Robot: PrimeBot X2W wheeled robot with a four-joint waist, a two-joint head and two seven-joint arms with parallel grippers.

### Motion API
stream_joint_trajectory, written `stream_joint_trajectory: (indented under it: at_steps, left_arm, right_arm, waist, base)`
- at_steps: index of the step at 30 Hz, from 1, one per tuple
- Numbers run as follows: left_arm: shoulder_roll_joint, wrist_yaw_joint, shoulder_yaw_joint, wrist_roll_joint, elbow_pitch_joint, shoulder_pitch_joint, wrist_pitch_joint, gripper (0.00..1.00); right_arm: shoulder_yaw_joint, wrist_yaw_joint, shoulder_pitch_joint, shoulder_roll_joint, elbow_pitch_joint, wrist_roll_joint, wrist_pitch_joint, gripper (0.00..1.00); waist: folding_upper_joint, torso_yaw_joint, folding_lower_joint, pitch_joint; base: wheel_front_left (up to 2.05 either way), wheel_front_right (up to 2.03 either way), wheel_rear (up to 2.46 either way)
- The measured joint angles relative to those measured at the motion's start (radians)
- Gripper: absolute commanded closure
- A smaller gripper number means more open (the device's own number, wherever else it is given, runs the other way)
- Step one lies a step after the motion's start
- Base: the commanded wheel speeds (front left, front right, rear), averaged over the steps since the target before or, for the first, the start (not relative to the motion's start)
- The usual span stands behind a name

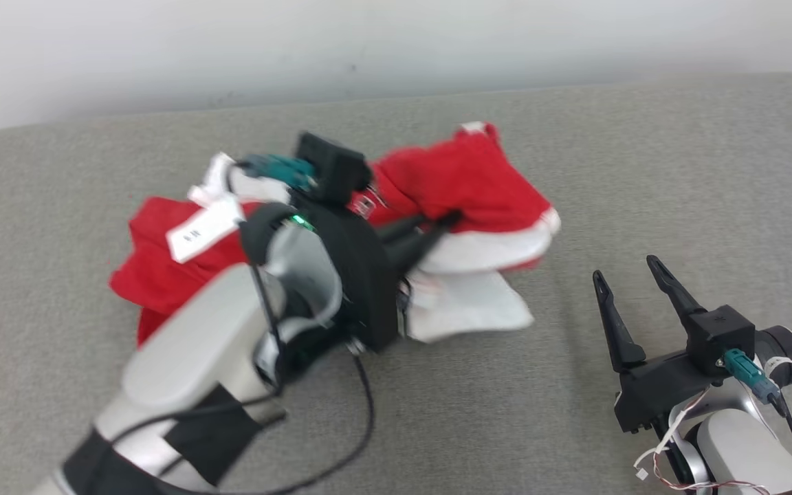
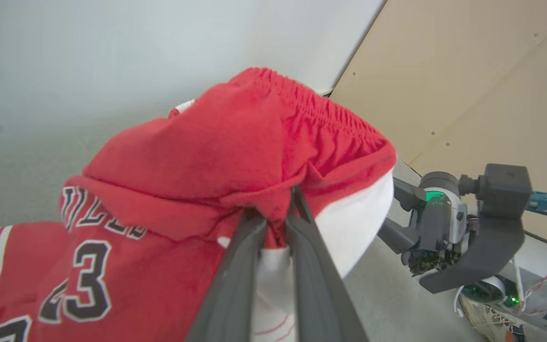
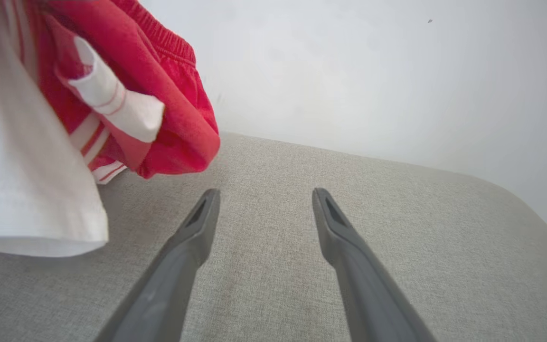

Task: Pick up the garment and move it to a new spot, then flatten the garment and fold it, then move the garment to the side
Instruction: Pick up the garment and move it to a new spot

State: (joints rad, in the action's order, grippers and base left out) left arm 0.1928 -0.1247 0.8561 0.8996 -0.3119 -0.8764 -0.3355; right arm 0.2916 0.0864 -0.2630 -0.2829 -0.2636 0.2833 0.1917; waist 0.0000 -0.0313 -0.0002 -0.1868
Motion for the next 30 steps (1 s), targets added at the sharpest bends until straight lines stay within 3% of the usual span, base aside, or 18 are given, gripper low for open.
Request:
stream_joint_trajectory:
  at_steps: [8,15,23,24,25,26,30]
  left_arm:
    - [-0.066,0.0,0.112,-0.011,-0.049,0.114,0.028,1.0]
    - [-0.094,0.0,0.224,-0.06,-0.197,0.206,0.03,1.0]
    - [-0.12,0.0,0.26,-0.074,-0.278,0.214,0.068,1.0]
    - [-0.126,0.0,0.26,-0.074,-0.287,0.214,0.074,0.64]
    - [-0.129,0.0,0.256,-0.074,-0.294,0.213,0.084,0.1]
    - [-0.131,0.0,0.252,-0.074,-0.3,0.212,0.091,0.0]
    - [-0.131,0.0,0.249,-0.074,-0.302,0.211,0.115,0.0]
  right_arm:
    - [0.005,-0.001,-0.012,0.019,-0.016,0.006,0.013,0.0]
    - [-0.004,-0.001,-0.008,0.019,-0.023,0.008,0.026,0.0]
    - [-0.014,0.0,-0.008,0.018,-0.022,0.008,0.033,0.0]
    - [-0.016,0.0,-0.008,0.018,-0.023,0.008,0.035,0.0]
    - [-0.017,0.0,-0.008,0.017,-0.027,0.009,0.037,0.0]
    - [-0.018,0.0,-0.008,0.017,-0.031,0.009,0.038,0.0]
    - [-0.018,0.0,-0.008,0.018,-0.04,0.015,0.039,0.0]
  waist:
    - [0.0,0.058,0.0001,0.017]
    - [0.0,0.099,0.0002,0.02]
    - [0.0,0.091,0.0002,0.013]
    - [0.0,0.087,0.0002,0.015]
    - [0.0,0.083,0.0002,0.016]
    - [0.0,0.079,0.0002,0.018]
    - [0.0,0.067,0.0002,0.029]
  base:
    - [0.0,0.0,0.0]
    - [0.0,0.0,0.0]
    - [0.0,0.0,0.0]
    - [0.0,0.0,0.0]
    - [0.0,0.0,0.0]
    - [0.0,0.0,0.0]
    - [0.0,0.0,0.0]
